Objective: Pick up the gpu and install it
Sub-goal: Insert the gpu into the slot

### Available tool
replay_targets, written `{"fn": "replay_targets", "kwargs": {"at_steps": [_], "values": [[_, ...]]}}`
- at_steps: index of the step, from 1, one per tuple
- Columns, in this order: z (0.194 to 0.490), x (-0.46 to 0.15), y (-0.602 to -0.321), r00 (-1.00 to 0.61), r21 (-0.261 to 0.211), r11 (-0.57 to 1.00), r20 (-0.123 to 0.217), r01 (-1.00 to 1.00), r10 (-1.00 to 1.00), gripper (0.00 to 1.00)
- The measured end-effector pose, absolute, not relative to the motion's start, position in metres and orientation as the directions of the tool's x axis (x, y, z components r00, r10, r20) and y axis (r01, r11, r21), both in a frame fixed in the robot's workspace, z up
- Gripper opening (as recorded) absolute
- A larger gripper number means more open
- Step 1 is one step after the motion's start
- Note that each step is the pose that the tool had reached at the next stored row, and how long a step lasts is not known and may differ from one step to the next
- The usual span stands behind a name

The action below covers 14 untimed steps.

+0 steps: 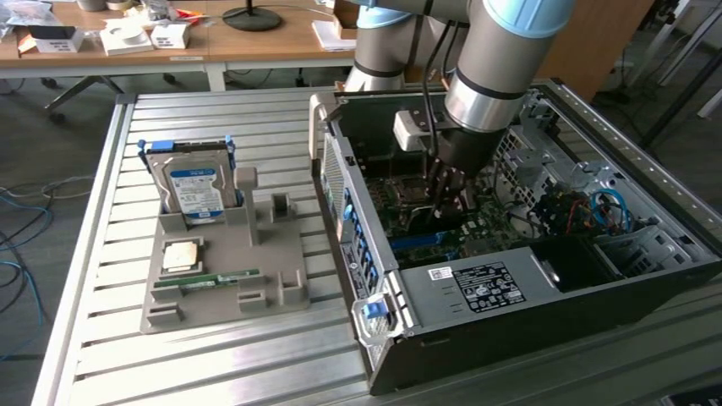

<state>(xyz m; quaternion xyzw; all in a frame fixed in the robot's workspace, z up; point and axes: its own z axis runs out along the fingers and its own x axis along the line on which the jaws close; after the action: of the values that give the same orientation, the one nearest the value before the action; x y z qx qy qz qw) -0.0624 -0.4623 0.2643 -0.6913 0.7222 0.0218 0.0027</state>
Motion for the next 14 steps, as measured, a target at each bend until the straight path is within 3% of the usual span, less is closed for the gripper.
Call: {"fn": "replay_targets", "kwargs": {"at_steps": [14], "values": [[0.2642,-0.0639,-0.4622,-0.043,0.021,0.042,-0.034,-0.999,-0.998,0.26]]}}
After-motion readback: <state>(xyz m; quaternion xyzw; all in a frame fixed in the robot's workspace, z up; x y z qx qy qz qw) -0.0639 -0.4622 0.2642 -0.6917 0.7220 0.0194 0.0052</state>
